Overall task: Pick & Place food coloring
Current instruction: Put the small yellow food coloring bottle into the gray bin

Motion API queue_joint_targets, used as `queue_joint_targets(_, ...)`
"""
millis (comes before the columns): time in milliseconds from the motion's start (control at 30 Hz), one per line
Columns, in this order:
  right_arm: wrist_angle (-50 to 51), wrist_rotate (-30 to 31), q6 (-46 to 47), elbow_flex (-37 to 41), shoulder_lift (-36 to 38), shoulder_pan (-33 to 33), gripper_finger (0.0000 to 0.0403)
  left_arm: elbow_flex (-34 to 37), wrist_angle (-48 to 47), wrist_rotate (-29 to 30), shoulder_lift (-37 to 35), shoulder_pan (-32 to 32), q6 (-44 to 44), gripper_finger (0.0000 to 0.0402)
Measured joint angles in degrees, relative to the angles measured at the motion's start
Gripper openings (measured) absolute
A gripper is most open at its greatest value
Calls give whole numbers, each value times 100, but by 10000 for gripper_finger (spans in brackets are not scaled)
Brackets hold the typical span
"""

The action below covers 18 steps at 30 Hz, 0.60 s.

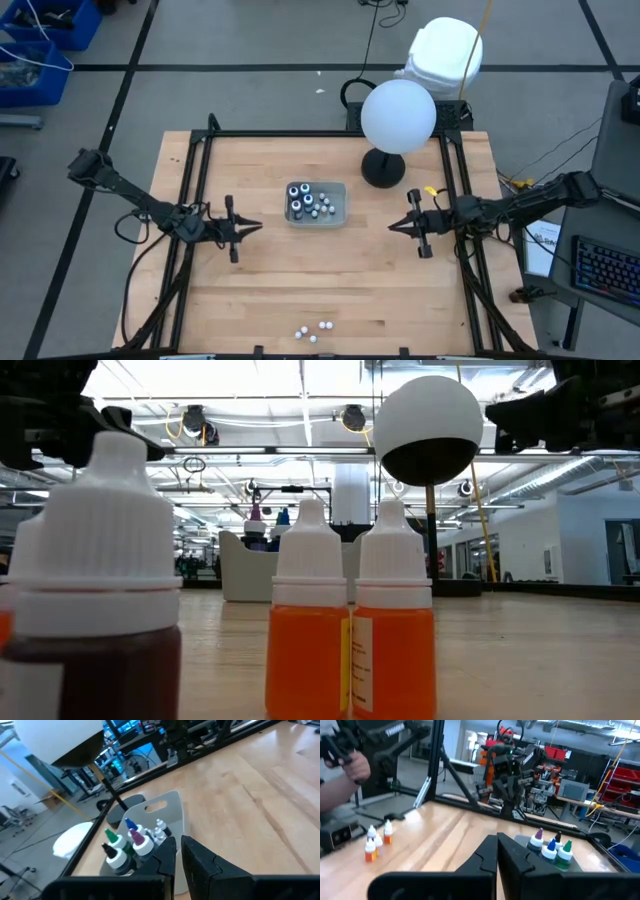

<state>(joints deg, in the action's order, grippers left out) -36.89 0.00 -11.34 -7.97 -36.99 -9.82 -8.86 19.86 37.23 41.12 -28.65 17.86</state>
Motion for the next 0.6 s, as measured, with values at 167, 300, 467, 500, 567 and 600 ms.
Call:
queue_joint_targets(167,-213,8,3,1,2,0,0,0,-28,-169,0,315,64,35)
queue_joint_targets(300,-201,10,13,1,2,0,0,0,187,-82,0,628,46,35)
queue_joint_targets(467,-100,11,23,-1,2,0,0,0,112,-127,0,817,-1027,35)
queue_joint_targets(500,-102,12,23,1,2,0,0,0,20,-177,1,829,-1211,35)
queue_joint_targets(567,-103,13,23,-1,2,0,0,0,-192,-300,13,840,-1442,35)
queue_joint_targets(600,-111,12,23,-1,2,0,0,0,-322,-315,13,840,-1501,35)
